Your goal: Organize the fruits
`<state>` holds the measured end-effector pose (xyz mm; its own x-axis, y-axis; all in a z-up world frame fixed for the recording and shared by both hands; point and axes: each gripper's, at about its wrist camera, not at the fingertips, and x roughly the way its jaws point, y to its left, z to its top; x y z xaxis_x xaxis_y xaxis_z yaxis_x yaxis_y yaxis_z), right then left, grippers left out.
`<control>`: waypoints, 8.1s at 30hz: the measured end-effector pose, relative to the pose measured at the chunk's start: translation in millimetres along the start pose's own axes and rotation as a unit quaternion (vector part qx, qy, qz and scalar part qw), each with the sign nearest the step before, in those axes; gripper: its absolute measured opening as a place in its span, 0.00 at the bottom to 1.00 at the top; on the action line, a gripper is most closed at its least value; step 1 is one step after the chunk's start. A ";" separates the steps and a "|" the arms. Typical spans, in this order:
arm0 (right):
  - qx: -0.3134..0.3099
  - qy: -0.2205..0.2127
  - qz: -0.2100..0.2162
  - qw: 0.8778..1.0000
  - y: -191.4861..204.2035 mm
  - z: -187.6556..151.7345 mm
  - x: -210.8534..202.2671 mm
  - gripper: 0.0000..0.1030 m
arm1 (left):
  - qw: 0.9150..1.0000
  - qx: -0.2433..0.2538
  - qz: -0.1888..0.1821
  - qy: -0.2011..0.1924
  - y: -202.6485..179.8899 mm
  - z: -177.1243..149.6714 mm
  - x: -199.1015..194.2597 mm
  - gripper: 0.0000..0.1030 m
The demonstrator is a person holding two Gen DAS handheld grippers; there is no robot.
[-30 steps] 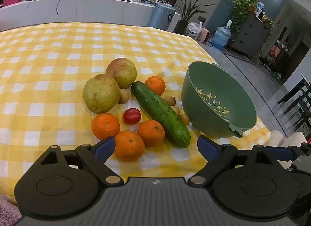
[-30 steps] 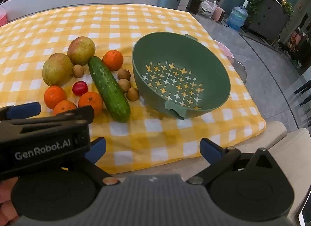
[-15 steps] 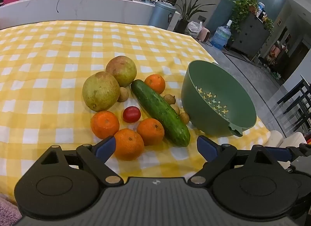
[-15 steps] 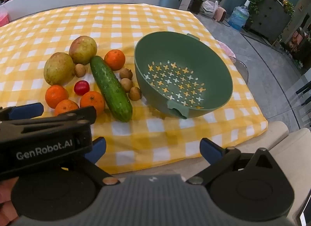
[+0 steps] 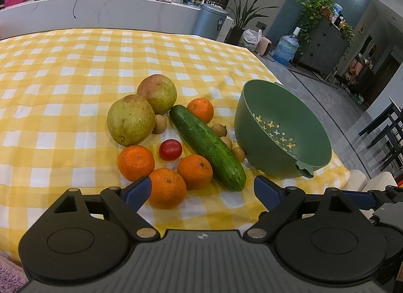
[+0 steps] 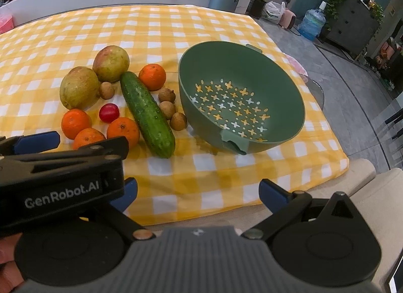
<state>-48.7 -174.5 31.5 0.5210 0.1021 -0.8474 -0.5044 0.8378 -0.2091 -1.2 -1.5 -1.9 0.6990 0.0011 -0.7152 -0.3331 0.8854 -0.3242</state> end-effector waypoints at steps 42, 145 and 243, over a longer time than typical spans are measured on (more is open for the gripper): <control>-0.014 0.007 0.000 1.000 5.4 -1.7 5.1 0.96 | 1.000 -0.001 0.006 0.017 3.3 -0.9 6.9 1.00; 0.132 -0.328 0.187 0.917 23.9 14.6 53.9 0.62 | 0.987 -0.101 0.089 -0.091 90.4 46.1 4.4 1.00; 0.400 -0.366 0.135 0.829 -216.1 -67.7 29.4 0.62 | 0.975 0.143 0.057 0.160 -150.6 90.6 186.0 0.71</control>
<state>29.0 -388.8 18.7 0.8897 0.3965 -0.2262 -0.2043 0.7890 0.5794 236.3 -92.5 -30.0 0.4193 0.0023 -0.9078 -0.1757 0.9813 -0.0787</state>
